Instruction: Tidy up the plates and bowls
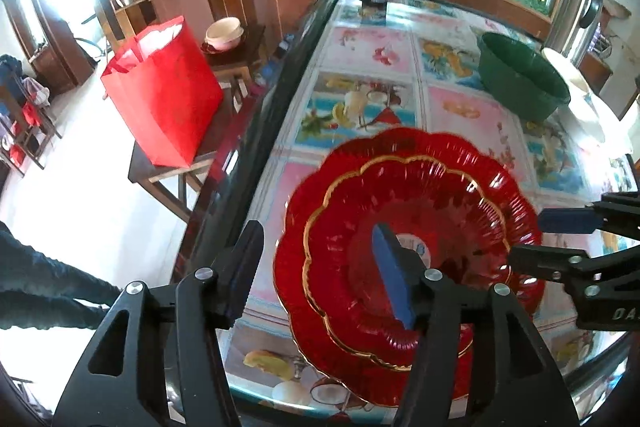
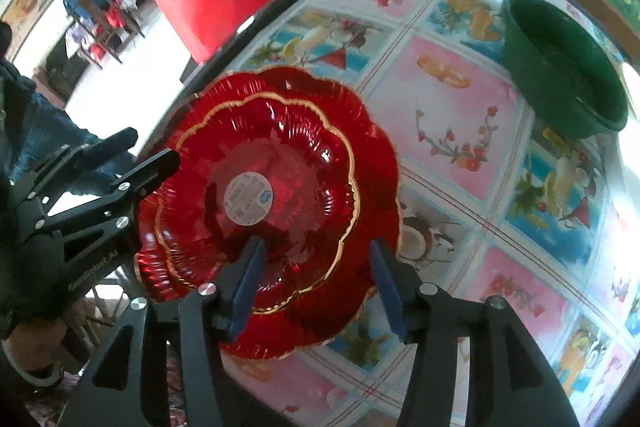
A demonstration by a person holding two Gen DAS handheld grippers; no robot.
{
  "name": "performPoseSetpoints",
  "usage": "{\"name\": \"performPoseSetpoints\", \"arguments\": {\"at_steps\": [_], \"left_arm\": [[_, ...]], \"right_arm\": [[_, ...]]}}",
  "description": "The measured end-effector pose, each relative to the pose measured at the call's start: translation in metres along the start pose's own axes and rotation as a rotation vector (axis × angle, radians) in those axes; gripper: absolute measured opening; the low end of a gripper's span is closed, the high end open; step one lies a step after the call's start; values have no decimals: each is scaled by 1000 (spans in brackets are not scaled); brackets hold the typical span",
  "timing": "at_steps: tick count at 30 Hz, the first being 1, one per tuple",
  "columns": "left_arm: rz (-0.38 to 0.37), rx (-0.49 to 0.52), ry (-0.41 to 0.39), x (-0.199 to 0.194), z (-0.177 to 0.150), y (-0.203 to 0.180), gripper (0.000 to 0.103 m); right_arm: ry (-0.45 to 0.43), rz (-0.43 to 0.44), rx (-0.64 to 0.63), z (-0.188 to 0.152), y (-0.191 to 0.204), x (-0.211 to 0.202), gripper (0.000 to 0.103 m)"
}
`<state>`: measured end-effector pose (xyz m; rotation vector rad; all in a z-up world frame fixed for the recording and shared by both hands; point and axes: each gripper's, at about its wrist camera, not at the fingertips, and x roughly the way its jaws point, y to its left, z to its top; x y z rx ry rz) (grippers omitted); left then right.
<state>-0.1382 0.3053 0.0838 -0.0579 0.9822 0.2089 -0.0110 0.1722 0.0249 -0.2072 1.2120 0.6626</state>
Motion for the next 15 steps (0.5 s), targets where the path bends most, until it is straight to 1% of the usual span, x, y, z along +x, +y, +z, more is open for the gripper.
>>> {"name": "performPoseSetpoints", "arguments": {"at_steps": [2, 5, 11, 15], "left_arm": [[-7, 9, -12, -4, 6, -2, 59], [-14, 20, -22, -9, 14, -9, 59], [-53, 19, -42, -14, 30, -31, 59], [-82, 15, -32, -12, 39, -50, 59]], "right_arm": [[-26, 13, 20, -2, -5, -11, 57], [-54, -3, 55, -6, -14, -24, 58], [-95, -33, 115, -10, -38, -45, 61], [-113, -52, 136, -11, -56, -55, 64]]}}
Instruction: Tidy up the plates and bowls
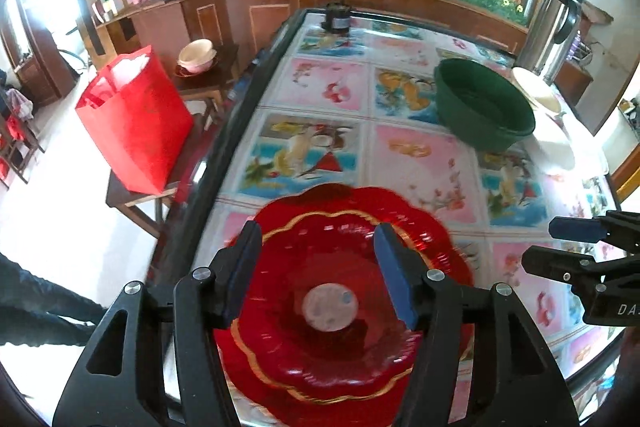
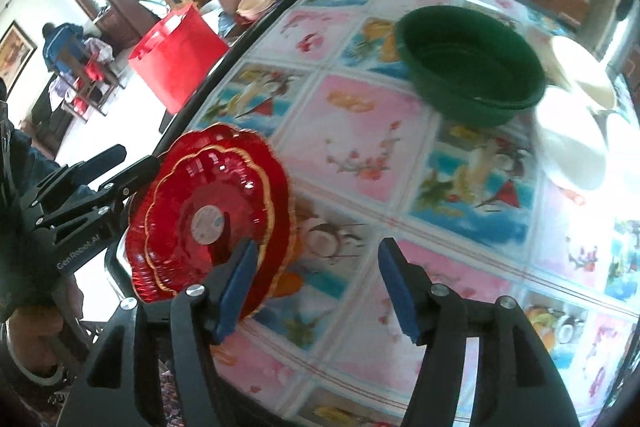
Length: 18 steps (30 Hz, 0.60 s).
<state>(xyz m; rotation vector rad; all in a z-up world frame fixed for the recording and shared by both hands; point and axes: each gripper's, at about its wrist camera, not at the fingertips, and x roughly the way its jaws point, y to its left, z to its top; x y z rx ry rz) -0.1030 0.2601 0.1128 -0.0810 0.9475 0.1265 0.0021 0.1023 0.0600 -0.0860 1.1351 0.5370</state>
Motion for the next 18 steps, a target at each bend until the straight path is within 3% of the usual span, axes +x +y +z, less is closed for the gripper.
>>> {"name": "performPoseSetpoints", "arguments": {"at_steps": [18], "left_arm": [[-45, 8, 10, 15, 31, -71, 59]], "right_arm": [[-27, -18, 23, 17, -65, -22, 66]]}}
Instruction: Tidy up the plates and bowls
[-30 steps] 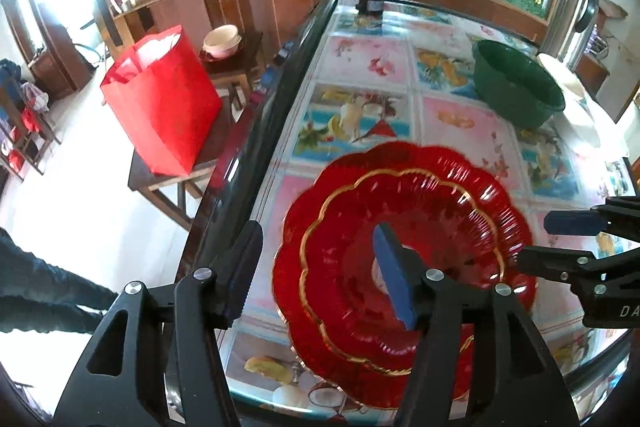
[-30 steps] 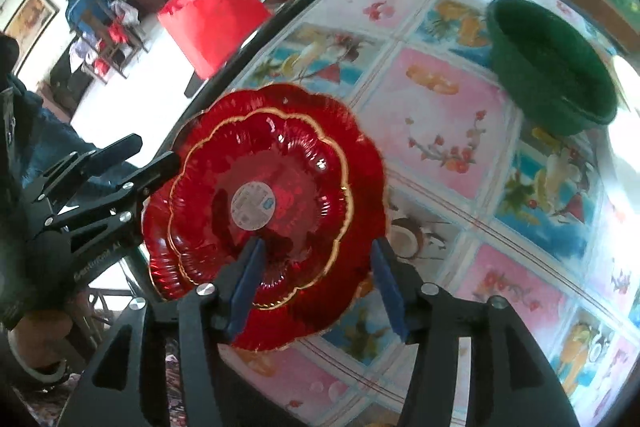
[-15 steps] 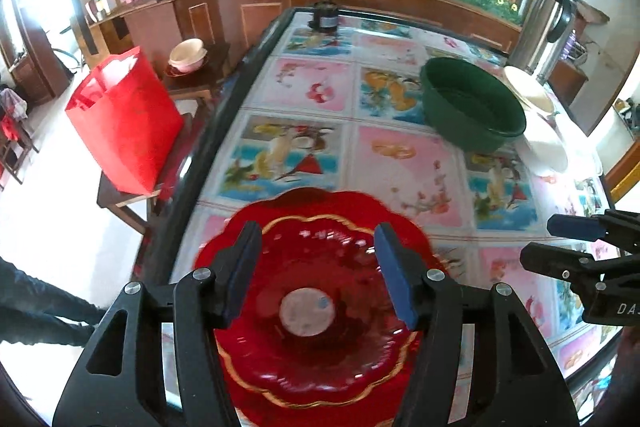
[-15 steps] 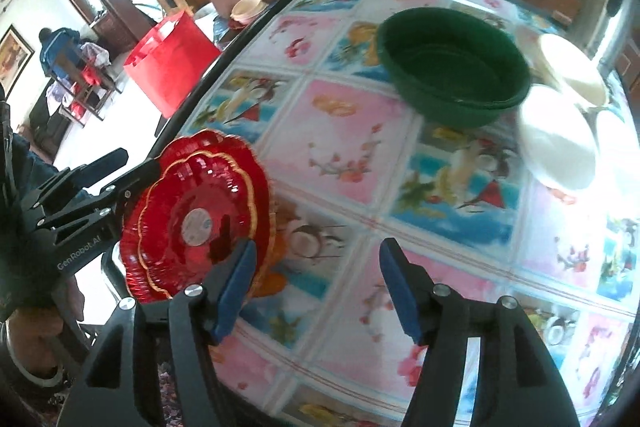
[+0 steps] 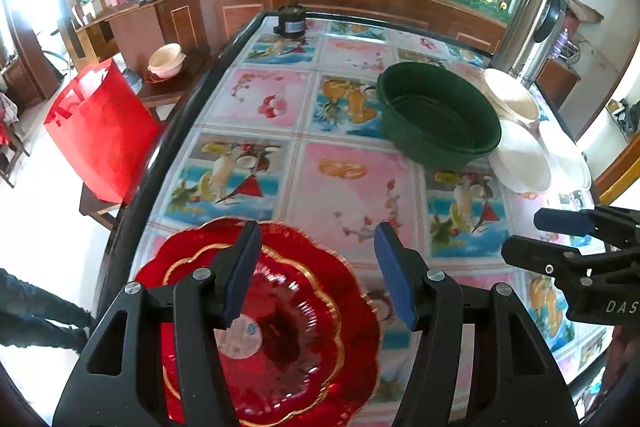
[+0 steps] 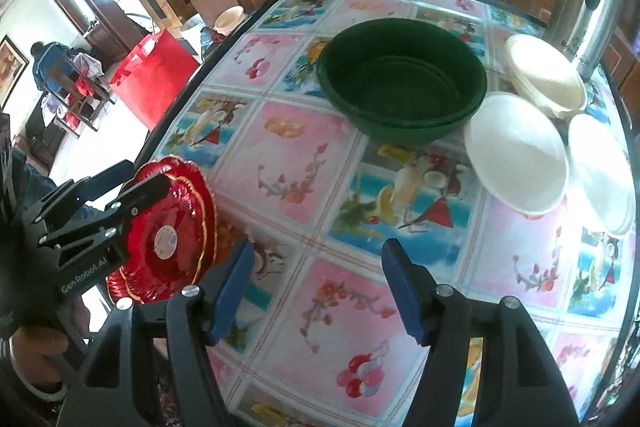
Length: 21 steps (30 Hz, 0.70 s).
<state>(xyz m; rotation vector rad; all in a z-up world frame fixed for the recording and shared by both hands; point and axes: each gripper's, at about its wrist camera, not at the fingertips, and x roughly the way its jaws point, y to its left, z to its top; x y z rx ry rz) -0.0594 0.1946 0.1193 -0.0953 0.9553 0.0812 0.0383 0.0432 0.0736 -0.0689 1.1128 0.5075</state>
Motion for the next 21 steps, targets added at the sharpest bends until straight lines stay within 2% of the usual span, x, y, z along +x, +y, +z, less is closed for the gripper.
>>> {"name": "performPoseSetpoints", "arguments": {"at_steps": [9, 21], "left_arm": [[-18, -10, 6, 17, 25, -36, 59], [6, -23, 16, 46, 52, -70, 59]], "right_arm": [[-27, -10, 4, 22, -31, -4, 70], [-43, -11, 45, 40, -76, -3, 70]]}}
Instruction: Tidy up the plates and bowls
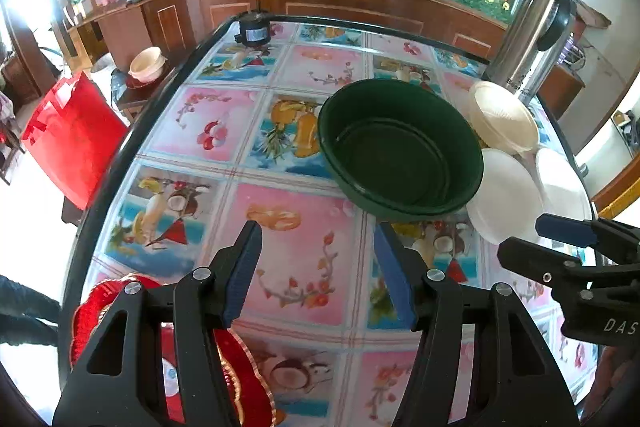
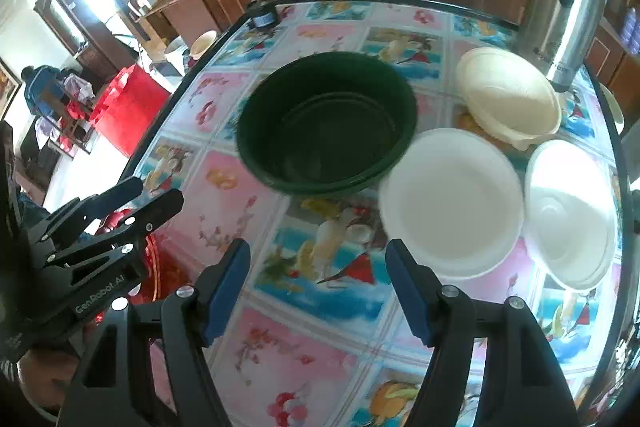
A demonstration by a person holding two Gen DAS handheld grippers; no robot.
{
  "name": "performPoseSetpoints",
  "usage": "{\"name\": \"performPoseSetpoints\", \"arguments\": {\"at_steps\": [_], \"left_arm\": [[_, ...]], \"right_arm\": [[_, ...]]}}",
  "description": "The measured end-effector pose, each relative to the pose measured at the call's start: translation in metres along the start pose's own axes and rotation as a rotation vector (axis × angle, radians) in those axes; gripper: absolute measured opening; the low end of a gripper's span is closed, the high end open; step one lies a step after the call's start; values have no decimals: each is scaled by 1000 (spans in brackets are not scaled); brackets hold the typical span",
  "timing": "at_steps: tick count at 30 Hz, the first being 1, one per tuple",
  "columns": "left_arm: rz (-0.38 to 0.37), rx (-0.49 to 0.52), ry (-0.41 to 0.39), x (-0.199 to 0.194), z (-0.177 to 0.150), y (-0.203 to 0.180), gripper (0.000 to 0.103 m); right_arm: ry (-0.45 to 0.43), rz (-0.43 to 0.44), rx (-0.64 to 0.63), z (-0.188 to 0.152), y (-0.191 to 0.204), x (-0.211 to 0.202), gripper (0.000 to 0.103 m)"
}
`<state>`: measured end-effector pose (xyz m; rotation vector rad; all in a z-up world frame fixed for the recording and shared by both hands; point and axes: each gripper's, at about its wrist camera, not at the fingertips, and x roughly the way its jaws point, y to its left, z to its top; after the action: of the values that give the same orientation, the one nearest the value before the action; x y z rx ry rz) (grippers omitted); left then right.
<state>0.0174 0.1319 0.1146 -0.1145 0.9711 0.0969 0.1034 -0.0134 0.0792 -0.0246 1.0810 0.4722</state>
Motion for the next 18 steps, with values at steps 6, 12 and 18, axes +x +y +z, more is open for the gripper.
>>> {"name": "performPoseSetpoints", "arguments": {"at_steps": [6, 12, 18], "left_arm": [[9, -10, 13, 15, 13, -16, 59], [22, -45, 29, 30, 20, -21, 59], [41, -68, 39, 45, 29, -21, 59]], "right_arm": [[-14, -5, 20, 13, -24, 0, 73], [-15, 2, 27, 25, -40, 8, 73], [-33, -2, 43, 43, -56, 15, 73]]}}
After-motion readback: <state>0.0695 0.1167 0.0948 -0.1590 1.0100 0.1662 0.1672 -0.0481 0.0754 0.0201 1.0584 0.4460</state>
